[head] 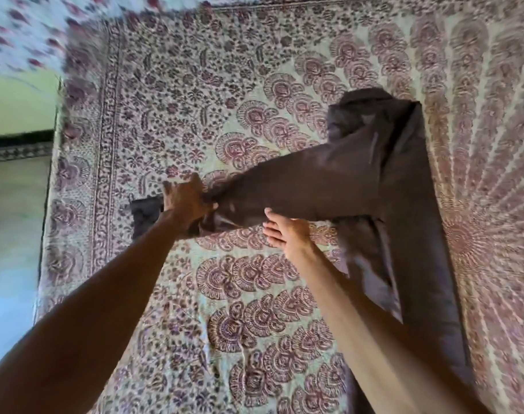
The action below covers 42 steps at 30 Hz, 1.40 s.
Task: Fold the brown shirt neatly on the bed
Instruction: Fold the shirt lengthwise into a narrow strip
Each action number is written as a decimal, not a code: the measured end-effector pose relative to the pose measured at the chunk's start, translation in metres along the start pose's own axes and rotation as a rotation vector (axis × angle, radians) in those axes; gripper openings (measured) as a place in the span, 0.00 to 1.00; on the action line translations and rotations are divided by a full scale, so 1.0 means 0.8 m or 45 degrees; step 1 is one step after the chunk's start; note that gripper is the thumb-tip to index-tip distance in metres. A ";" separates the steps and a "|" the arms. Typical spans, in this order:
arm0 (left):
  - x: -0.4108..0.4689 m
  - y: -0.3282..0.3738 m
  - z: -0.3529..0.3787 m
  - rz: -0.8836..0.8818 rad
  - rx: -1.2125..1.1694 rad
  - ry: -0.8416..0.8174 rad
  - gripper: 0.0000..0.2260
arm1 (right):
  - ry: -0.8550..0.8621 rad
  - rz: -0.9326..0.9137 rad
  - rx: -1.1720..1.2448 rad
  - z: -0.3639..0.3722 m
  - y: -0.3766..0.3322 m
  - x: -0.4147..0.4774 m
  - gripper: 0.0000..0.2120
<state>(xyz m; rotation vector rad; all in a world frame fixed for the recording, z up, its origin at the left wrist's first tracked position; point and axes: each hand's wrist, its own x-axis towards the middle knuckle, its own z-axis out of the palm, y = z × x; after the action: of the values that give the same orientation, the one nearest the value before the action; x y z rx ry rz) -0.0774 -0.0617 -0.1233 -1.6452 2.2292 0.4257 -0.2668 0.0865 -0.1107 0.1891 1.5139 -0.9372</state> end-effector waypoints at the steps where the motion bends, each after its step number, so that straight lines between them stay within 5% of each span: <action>1: -0.002 -0.003 -0.003 0.077 -0.020 -0.076 0.28 | 0.032 -0.001 0.035 0.005 0.003 0.003 0.10; 7: -0.061 0.036 -0.037 0.126 -0.657 -0.894 0.09 | 0.149 -0.017 0.300 -0.013 0.016 -0.013 0.08; 13: -0.147 0.090 -0.026 0.053 -1.233 -1.290 0.18 | -0.029 0.020 0.227 -0.082 0.032 -0.060 0.14; 17: -0.217 0.146 -0.010 0.140 -1.340 -1.302 0.17 | 0.171 -0.233 0.157 -0.137 0.022 -0.098 0.04; 20: -0.257 0.185 0.016 0.200 -1.135 -1.327 0.18 | 0.508 -0.571 -0.173 -0.193 -0.003 -0.124 0.11; 23: -0.294 0.233 0.036 0.390 -0.931 -1.307 0.13 | 0.639 -0.644 -0.476 -0.236 -0.030 -0.147 0.27; 25: -0.317 0.263 0.040 0.404 -1.038 -1.257 0.13 | 0.639 -0.658 -0.517 -0.254 -0.050 -0.158 0.30; 27: -0.335 0.286 0.045 0.382 -1.283 -1.280 0.11 | 0.582 -0.703 -0.547 -0.265 -0.066 -0.170 0.23; 29: -0.347 0.299 0.054 0.167 -1.690 -1.354 0.06 | 0.532 -0.749 -0.500 -0.279 -0.070 -0.173 0.19; 31: -0.357 0.309 0.071 0.006 -1.931 -1.440 0.06 | 0.468 -0.602 -0.458 -0.291 -0.053 -0.180 0.22; 34: -0.383 0.318 0.093 -0.034 -1.867 -1.504 0.13 | 0.326 -0.305 -0.431 -0.313 -0.001 -0.185 0.32; 38: -0.403 0.320 0.119 -0.254 -1.883 -1.341 0.08 | 0.066 0.000 -0.394 -0.356 0.072 -0.185 0.40; 42: -0.414 0.319 0.148 -0.405 -1.646 -1.167 0.07 | 0.103 0.079 -0.662 -0.390 0.136 -0.194 0.42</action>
<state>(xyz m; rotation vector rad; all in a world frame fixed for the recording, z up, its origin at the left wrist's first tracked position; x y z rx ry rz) -0.2206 0.3455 -0.0745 -1.5951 0.8855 2.2441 -0.4041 0.4198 -0.0558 -0.1024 1.7635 -0.4668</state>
